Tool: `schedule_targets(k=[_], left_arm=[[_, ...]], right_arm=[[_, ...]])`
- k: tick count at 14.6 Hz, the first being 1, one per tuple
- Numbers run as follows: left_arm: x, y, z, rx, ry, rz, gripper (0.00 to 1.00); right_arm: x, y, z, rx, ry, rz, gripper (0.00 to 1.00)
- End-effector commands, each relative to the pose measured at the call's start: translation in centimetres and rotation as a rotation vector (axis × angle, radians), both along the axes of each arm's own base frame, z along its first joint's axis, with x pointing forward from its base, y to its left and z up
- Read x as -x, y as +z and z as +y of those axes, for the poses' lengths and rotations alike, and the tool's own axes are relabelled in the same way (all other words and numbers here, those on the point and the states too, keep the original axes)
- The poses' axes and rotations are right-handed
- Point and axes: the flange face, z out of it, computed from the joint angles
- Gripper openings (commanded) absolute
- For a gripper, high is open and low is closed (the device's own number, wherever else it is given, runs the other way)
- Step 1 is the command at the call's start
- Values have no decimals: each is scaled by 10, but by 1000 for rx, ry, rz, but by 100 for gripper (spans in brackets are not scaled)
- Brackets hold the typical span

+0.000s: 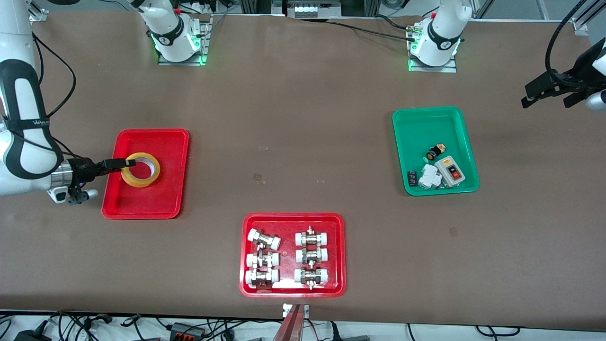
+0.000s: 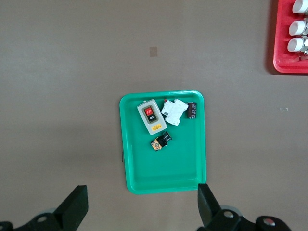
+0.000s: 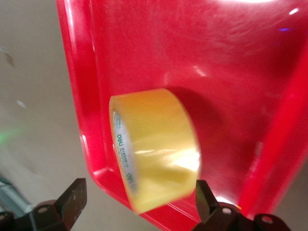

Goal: Left arm passes tape to right arm into tray
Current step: 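Open the right gripper and raise it away from the tape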

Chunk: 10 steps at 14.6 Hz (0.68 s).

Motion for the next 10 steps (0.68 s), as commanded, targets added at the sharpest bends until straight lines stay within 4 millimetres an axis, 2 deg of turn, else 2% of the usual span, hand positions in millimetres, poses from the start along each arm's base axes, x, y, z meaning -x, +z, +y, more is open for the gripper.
schedule_targets(k=[1, 3, 6, 8, 9, 10], left_arm=[[-4, 7, -2, 4, 2, -8, 100], [-4, 7, -2, 5, 0, -8, 100], [-4, 6, -2, 4, -1, -6, 100], [-4, 6, -2, 5, 0, -6, 100], [-4, 6, -3, 5, -1, -6, 100], [-4, 6, -4, 5, -3, -5, 100]], right_arm=[[-1, 46, 1, 125, 83, -70, 100], [-13, 89, 20, 240, 111, -111, 100], [-24, 159, 72, 420, -24, -126, 100], [-28, 208, 99, 478, -65, -176, 100], [-28, 228, 101, 484, -68, -198, 100], [-28, 257, 101, 479, -69, -240, 100]])
